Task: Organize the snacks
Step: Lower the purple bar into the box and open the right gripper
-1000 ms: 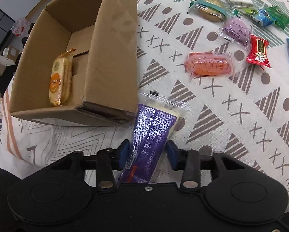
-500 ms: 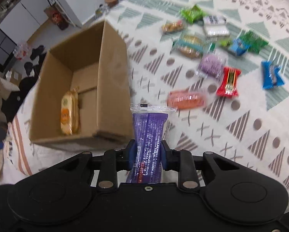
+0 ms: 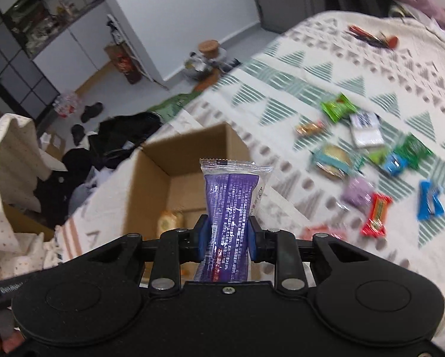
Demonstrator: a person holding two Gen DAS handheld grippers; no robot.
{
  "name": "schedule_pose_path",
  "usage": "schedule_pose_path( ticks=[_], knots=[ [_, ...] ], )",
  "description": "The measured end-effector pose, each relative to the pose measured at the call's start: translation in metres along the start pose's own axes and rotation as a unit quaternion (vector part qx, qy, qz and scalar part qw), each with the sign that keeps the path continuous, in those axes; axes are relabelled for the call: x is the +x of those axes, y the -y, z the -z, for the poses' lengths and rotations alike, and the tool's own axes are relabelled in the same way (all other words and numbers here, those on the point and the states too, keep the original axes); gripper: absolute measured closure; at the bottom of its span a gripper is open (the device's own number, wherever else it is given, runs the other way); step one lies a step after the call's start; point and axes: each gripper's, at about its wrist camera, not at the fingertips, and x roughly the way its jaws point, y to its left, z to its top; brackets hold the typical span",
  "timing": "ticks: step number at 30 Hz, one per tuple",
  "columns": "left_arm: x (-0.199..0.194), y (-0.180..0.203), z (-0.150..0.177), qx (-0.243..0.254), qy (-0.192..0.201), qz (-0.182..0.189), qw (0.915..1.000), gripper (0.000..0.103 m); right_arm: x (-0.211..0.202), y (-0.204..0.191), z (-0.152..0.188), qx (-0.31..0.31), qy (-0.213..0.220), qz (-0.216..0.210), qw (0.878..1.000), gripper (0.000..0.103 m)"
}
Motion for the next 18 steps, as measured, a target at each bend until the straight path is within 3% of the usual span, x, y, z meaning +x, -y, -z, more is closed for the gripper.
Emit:
schedule_pose_path(
  ticks=[9, 16, 18],
  knots=[
    [-0.015, -0.007, -0.004, -0.01, 0.013, -0.022, 0.9996, 0.029, 0.016, -0.03, -0.018, -0.031, 0.014, -0.029, 0.999, 0.076],
    [-0.025, 0.001, -0.005, -0.004, 0.023, -0.038, 0.999, 0.027, 0.018, -0.027, -0.018, -0.019, 0.008, -0.057, 0.998, 0.053],
    [-0.026, 0.006, -0.004, -0.003, 0.026, -0.04, 0.9989, 0.02, 0.013, -0.022, -0.017, -0.018, 0.007, -0.061, 0.998, 0.049]
  ],
)
